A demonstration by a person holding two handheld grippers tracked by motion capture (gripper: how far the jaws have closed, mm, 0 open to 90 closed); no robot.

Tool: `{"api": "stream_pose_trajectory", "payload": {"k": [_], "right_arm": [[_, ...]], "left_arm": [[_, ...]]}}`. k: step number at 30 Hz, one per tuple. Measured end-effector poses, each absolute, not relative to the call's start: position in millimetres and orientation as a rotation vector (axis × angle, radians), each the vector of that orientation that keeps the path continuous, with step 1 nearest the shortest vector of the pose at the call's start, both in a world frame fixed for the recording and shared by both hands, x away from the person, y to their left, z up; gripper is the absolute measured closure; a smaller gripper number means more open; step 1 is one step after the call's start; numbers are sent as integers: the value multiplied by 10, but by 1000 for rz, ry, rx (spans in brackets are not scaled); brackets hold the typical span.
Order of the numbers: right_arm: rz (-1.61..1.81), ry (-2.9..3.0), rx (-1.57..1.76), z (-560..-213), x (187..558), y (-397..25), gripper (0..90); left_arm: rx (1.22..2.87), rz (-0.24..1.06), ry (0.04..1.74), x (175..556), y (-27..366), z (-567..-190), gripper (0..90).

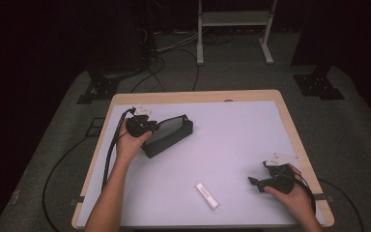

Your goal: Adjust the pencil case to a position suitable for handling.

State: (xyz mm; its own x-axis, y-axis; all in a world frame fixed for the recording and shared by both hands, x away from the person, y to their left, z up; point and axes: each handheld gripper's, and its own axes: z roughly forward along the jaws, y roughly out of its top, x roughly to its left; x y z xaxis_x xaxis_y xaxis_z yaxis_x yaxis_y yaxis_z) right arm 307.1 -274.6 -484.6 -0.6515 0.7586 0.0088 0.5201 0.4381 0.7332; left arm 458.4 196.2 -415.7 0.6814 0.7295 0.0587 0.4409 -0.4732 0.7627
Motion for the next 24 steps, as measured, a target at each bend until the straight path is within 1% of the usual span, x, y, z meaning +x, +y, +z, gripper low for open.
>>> {"api": "stream_pose_trajectory", "payload": {"k": [3, 7, 16, 24], "right_arm": [[1041, 2373, 1096, -4847, 3070, -2746, 116], [1042, 2373, 1096, -4847, 3071, -2746, 116], [1041, 2373, 1096, -4846, 3071, -2746, 116], [1041, 2373, 1095, -4847, 3071, -2746, 116]], "left_arm": [[2136, 492, 895, 4584, 1949, -4178, 838], [2140, 496, 891, 4587, 1960, -4169, 882], [2130, 479, 830, 4525, 1955, -4092, 887], [2122, 431, 762, 4413, 1899, -4003, 887]]}}
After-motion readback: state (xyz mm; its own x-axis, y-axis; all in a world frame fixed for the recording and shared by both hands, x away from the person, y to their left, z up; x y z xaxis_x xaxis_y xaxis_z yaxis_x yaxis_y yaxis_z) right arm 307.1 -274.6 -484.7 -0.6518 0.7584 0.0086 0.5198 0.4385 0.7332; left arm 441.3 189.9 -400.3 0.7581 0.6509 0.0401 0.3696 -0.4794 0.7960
